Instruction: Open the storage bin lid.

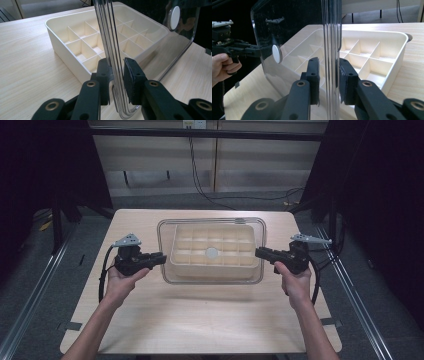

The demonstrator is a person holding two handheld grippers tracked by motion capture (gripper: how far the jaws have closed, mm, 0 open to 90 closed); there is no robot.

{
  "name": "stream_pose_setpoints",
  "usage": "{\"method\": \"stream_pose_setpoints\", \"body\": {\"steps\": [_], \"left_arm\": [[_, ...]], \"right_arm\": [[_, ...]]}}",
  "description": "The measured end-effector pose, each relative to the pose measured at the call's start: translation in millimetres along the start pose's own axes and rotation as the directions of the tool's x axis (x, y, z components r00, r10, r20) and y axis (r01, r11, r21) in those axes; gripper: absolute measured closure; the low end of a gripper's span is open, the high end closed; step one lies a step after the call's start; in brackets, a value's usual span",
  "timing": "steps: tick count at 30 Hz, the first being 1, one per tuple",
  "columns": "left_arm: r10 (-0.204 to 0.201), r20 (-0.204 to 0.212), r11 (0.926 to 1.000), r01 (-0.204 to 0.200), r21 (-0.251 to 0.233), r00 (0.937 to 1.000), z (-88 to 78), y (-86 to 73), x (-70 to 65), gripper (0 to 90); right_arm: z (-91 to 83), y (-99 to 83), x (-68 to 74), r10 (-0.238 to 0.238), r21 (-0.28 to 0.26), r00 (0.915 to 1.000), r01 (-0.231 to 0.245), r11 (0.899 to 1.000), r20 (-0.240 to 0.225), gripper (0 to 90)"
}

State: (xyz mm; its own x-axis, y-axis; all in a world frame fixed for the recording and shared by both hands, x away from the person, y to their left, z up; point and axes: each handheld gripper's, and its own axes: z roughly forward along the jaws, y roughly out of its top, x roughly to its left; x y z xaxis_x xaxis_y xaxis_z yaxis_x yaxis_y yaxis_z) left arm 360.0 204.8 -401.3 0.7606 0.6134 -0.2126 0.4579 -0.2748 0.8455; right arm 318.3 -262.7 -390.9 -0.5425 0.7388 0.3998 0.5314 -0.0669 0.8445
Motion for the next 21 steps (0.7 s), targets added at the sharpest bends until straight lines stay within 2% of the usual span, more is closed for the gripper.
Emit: {"method": "stream_pose_setpoints", "body": {"steps": [3,8,13,15,18,21], "left_arm": [[0.01,0.006,0.9999,-0.01,-0.003,0.9999,-5.6,-1.5,-2.9,75.9],[0.01,0.005,0.9998,-0.01,0.017,0.9999,-6.7,-3.8,-4.7,75.8],[0.004,0.015,0.9999,-0.005,0.016,0.9999,-11.0,-5.0,-6.5,76.1],[0.008,0.018,0.9998,-0.008,0.016,0.9998,-13.7,-6.3,-8.2,76.0],[0.015,0.017,0.9997,-0.016,0.019,0.9997,-19.0,-8.8,-10.3,76.1],[0.015,0.027,0.9998,-0.015,0.009,0.9995,-24.3,-12.3,-12.7,76.2]], "right_arm": [[-0.6,-4.3,1.4,-0.01,0.013,0.9999,0.01,1.0,-0.007,73.0],[-2.1,-8.6,3.0,-0.013,0.022,0.9998,0.013,1.0,-0.015,73.1],[-3.7,-10.3,5.9,-0.011,0.03,0.9999,0.011,0.999,-0.012,73.1],[-6.2,-11.8,9.5,-0.013,0.025,0.9998,0.013,1.0,-0.015,73.2],[-11.6,-14.7,20.7,-0.045,0.03,0.9989,0.045,0.999,-0.013,73.7],[-15.1,-17.8,25.6,-0.041,0.03,0.9989,0.042,0.999,-0.023,74.0]]}}
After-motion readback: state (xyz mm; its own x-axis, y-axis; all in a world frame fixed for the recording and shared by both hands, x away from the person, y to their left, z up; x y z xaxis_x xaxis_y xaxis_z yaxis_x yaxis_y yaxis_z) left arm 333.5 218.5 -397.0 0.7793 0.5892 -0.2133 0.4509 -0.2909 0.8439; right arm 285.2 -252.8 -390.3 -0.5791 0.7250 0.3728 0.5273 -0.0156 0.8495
